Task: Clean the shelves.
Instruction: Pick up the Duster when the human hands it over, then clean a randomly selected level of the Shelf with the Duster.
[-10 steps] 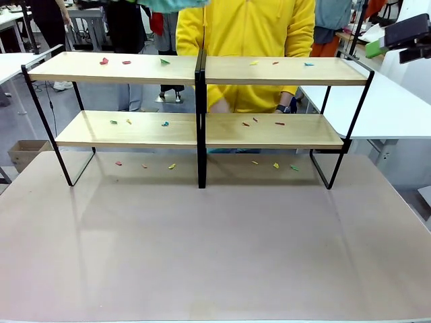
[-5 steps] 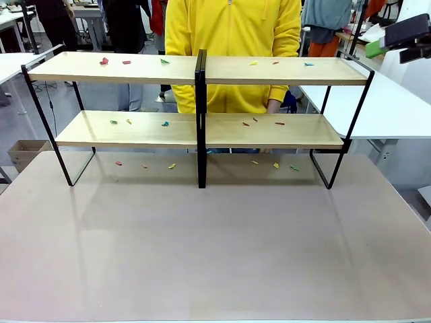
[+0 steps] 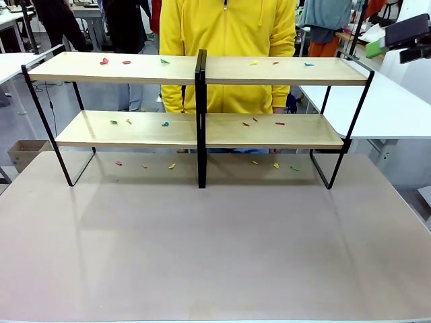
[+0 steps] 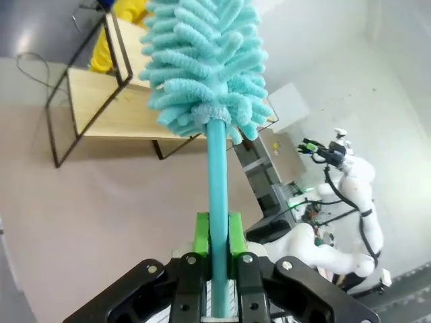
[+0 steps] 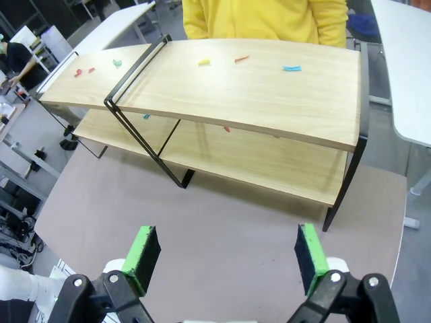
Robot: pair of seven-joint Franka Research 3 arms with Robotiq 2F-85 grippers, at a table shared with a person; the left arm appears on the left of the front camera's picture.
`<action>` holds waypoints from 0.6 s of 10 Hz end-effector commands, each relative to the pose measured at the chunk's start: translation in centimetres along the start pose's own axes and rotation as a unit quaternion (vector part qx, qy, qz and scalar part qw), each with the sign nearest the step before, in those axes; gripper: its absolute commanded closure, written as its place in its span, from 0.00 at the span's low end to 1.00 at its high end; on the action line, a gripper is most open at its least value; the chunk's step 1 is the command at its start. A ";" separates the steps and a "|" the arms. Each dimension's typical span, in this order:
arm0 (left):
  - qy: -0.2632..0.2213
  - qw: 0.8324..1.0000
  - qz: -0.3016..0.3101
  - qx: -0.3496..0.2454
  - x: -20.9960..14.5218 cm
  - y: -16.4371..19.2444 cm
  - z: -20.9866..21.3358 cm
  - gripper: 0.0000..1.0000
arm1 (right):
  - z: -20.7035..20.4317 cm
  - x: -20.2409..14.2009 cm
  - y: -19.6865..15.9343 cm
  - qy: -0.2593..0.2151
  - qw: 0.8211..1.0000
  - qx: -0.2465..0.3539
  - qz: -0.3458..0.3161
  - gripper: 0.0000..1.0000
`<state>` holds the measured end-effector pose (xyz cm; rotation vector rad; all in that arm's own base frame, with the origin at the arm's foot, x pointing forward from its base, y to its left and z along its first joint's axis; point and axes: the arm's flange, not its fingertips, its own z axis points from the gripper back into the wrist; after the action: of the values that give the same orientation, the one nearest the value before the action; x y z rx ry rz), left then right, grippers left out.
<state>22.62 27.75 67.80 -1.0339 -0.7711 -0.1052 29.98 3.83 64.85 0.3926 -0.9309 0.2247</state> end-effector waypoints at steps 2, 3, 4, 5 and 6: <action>-0.003 1.000 -0.029 0.010 0.9 -2.6 -0.3 0.98 | 0.0 0.0 -0.1 0.000 1.000 0.002 0.000 0.00; -0.003 1.000 -0.029 0.010 0.9 -2.6 -0.3 0.98 | 0.0 0.0 -0.1 0.000 1.000 0.002 0.000 0.00; -0.003 1.000 -0.029 0.010 0.9 -2.6 -0.3 0.98 | 0.0 0.0 -0.1 0.000 1.000 0.002 0.000 0.00; -0.003 1.000 -0.029 0.010 0.9 -2.6 -0.3 0.98 | 0.0 0.0 -0.1 0.000 1.000 0.002 0.000 0.00; -0.003 1.000 -0.029 0.010 0.9 -2.6 -0.3 0.98 | 0.0 0.0 -0.1 0.000 1.000 0.002 0.000 0.00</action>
<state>22.40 26.47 70.01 -0.9846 -0.7848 -0.1388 29.96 3.83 64.86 0.3926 -0.9313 0.2248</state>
